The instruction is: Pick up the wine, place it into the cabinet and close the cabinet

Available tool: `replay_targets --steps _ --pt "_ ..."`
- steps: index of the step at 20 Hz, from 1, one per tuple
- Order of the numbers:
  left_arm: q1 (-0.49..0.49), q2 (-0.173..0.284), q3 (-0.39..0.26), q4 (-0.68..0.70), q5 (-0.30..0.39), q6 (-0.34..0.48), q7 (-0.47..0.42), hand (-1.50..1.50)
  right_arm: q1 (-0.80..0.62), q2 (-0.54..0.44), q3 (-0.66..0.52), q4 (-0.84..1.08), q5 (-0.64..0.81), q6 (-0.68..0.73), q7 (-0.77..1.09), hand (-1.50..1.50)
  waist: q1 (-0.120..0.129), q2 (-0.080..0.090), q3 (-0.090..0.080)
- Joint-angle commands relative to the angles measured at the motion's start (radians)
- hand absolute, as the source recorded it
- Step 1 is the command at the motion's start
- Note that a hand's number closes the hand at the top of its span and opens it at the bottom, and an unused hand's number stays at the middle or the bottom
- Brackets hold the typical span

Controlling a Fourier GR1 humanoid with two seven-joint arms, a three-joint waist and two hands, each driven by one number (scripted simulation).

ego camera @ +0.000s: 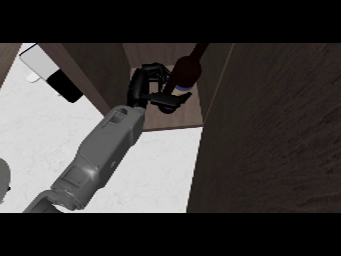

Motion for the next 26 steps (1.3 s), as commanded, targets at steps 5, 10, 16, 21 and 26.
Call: replay_targets --steps 5,10,16,21,26 --pt "-0.086 0.000 0.060 0.136 0.058 -0.010 0.006 1.50 0.032 0.020 0.046 -0.118 -0.029 0.000 0.026 -1.50 -0.014 0.007 -0.001" --pt "-0.106 0.005 0.094 0.196 0.038 0.026 -0.061 1.50 0.049 -0.017 -0.001 -0.167 -0.050 0.012 0.032 -1.50 -0.027 0.015 -0.001" --pt "-0.142 0.051 0.089 0.249 0.008 0.047 -0.090 -1.50 0.060 -0.010 0.015 -0.096 -0.064 0.042 -0.032 -1.50 -0.022 0.020 0.000" --pt "-0.147 0.048 0.077 0.278 -0.017 0.095 -0.134 -1.50 0.091 -0.026 0.005 -0.141 -0.076 0.048 -0.035 -1.50 -0.035 0.018 0.000" --pt "-0.185 0.073 0.083 0.314 -0.023 0.152 -0.106 -1.50 0.080 -0.016 0.014 -0.114 -0.078 0.067 -0.058 -1.50 -0.045 0.026 -0.001"
